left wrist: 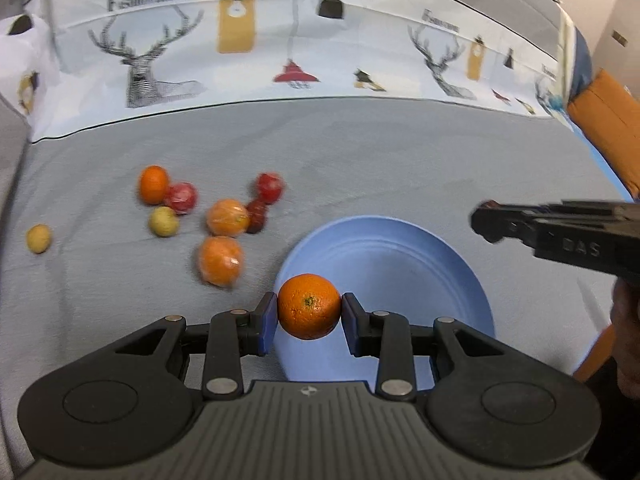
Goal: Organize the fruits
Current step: 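Carry the mandarin over the blue plate with the left tool while the right tool holds the date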
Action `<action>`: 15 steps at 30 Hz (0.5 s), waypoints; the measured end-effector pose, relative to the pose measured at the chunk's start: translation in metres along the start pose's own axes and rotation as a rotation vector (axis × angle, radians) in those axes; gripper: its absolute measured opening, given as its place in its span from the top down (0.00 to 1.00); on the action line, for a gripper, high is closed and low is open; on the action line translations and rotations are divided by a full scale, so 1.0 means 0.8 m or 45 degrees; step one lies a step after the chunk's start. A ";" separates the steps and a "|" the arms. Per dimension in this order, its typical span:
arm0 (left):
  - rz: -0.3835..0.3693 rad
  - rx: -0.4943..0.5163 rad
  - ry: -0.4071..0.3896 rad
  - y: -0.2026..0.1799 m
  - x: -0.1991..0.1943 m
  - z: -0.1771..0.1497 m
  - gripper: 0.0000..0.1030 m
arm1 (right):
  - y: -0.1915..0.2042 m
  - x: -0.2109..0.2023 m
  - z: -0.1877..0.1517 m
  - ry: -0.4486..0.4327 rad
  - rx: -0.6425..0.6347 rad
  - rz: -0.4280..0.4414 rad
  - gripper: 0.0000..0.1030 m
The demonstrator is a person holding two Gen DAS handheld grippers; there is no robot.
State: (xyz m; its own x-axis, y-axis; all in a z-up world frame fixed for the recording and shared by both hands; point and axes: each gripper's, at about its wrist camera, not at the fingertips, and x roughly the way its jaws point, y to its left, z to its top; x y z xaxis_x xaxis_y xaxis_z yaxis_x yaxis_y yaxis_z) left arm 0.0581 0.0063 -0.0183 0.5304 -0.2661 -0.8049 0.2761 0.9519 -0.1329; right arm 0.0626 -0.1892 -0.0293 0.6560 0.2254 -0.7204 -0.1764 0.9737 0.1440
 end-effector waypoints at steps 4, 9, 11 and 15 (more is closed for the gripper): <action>-0.009 0.082 0.010 -0.016 0.006 -0.005 0.63 | 0.001 0.004 -0.002 0.019 -0.031 -0.008 0.79; -0.013 0.116 0.021 -0.023 0.010 -0.009 0.63 | 0.002 0.006 -0.005 0.037 -0.053 -0.015 0.79; -0.013 0.117 0.021 -0.024 0.011 -0.009 0.63 | 0.002 0.007 -0.005 0.042 -0.059 -0.017 0.79; -0.010 0.119 0.026 -0.025 0.011 -0.009 0.63 | 0.001 0.008 -0.006 0.051 -0.062 -0.020 0.79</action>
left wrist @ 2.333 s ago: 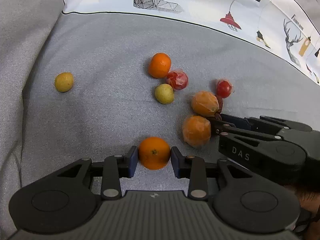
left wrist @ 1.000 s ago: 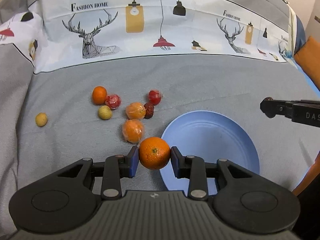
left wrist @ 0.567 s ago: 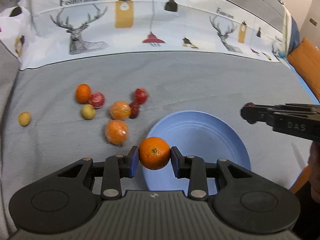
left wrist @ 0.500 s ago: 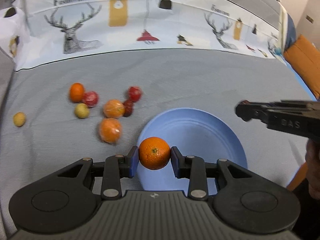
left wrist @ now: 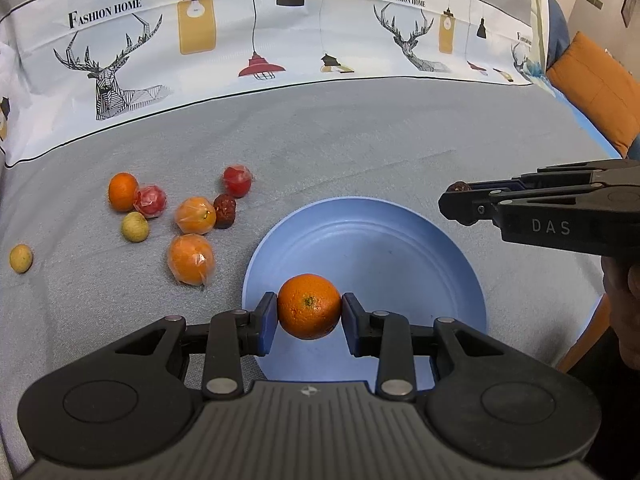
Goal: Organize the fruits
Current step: 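Carry the mandarin over the blue plate with the left tool while the right tool holds the date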
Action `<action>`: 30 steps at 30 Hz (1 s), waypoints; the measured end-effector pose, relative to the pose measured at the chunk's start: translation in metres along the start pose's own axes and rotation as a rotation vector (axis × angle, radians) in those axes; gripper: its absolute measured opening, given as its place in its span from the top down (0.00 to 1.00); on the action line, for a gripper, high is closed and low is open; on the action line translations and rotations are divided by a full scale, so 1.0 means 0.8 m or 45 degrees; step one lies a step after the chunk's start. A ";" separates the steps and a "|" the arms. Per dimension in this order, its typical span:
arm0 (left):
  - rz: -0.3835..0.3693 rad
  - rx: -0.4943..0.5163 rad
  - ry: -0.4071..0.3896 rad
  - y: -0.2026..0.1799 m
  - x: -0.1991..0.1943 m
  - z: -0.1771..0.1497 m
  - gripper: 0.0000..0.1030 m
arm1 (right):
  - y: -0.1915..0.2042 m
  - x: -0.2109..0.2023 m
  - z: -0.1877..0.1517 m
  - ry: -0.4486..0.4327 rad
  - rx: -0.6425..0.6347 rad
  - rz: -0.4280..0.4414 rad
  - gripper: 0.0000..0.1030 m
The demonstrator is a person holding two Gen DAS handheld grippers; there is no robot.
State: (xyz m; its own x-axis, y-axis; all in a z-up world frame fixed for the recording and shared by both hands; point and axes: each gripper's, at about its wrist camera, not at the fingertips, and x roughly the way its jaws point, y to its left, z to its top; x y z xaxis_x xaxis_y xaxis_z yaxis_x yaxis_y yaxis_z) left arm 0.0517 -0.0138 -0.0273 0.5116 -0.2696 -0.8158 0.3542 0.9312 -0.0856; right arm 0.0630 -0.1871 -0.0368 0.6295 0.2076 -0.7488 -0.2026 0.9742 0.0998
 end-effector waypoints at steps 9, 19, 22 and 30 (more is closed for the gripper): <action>0.002 0.024 0.004 -0.003 0.001 0.000 0.63 | 0.002 0.004 0.000 0.013 -0.015 -0.007 0.79; 0.004 0.037 0.000 -0.008 0.001 0.001 0.63 | 0.002 0.006 -0.001 0.017 -0.015 -0.010 0.79; 0.005 0.039 0.000 -0.009 0.000 0.001 0.63 | 0.003 0.006 -0.001 0.017 -0.016 -0.010 0.79; -0.009 0.039 -0.005 -0.012 -0.001 0.003 0.63 | 0.004 0.006 0.000 0.017 -0.017 -0.012 0.79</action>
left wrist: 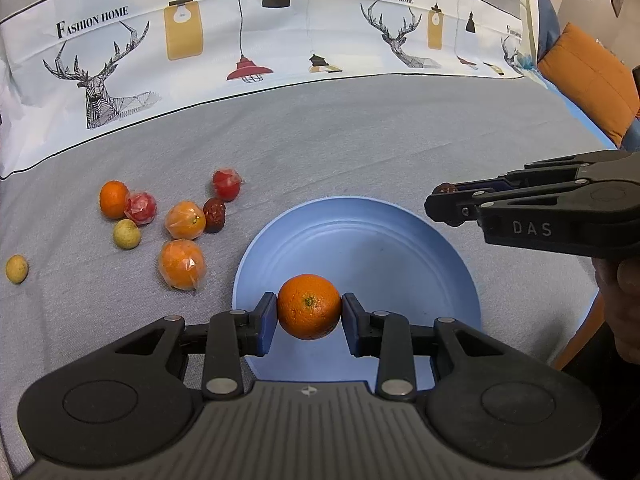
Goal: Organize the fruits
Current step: 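Carry the mandarin over the blue plate with the left tool while the right tool holds the date, then open the left tool and right tool to drop mandarin and date onto the plate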
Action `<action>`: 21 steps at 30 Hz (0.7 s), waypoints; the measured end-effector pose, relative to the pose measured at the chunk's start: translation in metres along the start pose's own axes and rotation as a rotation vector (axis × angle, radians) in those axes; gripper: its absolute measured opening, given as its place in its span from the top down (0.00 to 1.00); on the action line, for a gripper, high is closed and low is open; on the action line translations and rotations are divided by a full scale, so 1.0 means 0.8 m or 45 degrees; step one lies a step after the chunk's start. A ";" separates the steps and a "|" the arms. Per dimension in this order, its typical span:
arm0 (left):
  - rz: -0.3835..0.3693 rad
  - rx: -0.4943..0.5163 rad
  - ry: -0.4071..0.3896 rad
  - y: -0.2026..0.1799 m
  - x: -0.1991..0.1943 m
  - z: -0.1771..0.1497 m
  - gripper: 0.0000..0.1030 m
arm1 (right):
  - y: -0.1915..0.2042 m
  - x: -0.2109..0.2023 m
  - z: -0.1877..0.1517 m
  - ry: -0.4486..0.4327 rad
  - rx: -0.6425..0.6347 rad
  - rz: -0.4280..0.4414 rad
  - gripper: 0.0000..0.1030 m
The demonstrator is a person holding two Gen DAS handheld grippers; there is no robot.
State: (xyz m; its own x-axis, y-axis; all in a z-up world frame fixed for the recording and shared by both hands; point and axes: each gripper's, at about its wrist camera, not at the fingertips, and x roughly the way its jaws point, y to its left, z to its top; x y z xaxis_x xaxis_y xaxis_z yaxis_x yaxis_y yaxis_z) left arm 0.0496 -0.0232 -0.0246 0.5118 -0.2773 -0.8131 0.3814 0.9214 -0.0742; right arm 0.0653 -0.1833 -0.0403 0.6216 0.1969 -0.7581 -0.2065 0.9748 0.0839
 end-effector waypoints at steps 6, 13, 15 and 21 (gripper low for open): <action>-0.009 0.006 0.002 0.001 -0.001 -0.001 0.63 | 0.001 0.000 -0.001 0.000 -0.001 -0.003 0.79; -0.027 0.028 -0.023 -0.005 -0.002 -0.002 0.28 | 0.003 0.004 -0.003 0.022 -0.005 -0.017 0.70; -0.029 0.033 -0.035 -0.006 -0.004 -0.001 0.22 | 0.005 0.005 -0.002 0.020 -0.006 -0.032 0.59; -0.016 0.011 -0.073 -0.004 -0.009 0.002 0.05 | 0.002 0.001 0.001 -0.030 0.015 -0.081 0.44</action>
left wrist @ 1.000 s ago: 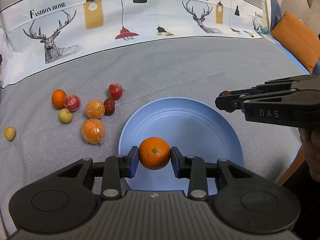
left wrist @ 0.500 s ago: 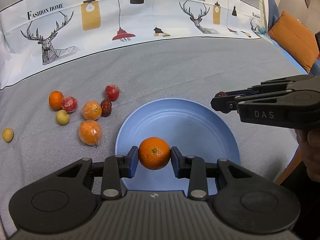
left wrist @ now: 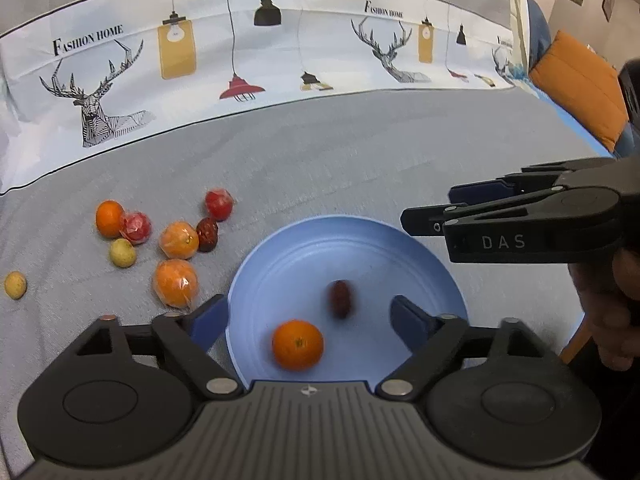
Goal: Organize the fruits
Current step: 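Open the left tool and right tool to drop mandarin and date onto the plate, then grasp the small yellow fruit with the left tool while the right tool grasps another red date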
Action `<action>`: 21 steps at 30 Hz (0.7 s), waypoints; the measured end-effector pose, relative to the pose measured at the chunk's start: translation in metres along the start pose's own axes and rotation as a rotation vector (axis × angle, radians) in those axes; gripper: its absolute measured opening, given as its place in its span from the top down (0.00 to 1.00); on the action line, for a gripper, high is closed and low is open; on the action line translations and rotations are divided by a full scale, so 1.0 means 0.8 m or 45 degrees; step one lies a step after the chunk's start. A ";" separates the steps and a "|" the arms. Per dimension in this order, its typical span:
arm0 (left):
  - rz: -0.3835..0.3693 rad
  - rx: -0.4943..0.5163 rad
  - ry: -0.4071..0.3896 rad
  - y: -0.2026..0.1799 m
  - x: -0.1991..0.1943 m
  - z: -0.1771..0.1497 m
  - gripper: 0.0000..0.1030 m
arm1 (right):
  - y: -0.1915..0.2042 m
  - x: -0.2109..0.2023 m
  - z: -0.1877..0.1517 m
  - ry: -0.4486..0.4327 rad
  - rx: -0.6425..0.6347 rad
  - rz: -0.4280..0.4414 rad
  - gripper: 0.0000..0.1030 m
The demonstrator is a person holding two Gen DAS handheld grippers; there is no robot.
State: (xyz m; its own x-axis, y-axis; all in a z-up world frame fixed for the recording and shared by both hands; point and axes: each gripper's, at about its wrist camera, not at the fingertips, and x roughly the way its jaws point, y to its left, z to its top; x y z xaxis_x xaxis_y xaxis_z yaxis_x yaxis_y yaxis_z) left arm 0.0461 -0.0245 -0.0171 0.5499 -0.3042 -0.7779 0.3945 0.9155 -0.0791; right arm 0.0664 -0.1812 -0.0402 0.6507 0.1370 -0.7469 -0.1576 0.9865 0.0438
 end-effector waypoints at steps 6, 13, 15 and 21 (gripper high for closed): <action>0.075 -0.009 0.009 0.004 0.002 0.005 0.00 | 0.000 -0.011 0.004 -0.135 -0.005 -0.069 0.34; 0.137 -0.035 0.033 0.007 0.006 0.009 0.00 | -0.003 -0.017 0.008 -0.215 0.021 -0.121 0.19; 0.143 -0.049 0.039 0.009 0.006 0.011 0.00 | -0.002 -0.014 0.008 -0.193 0.020 -0.137 0.19; 0.087 -0.105 0.015 0.023 -0.005 0.017 0.00 | -0.003 -0.012 0.012 -0.193 0.050 -0.152 0.19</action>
State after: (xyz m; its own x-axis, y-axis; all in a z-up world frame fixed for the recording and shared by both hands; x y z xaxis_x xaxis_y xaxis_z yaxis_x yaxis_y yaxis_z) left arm 0.0608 -0.0102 -0.0068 0.5643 -0.2378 -0.7906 0.2943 0.9526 -0.0764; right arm 0.0679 -0.1844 -0.0266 0.7677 0.0275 -0.6402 -0.0450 0.9989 -0.0111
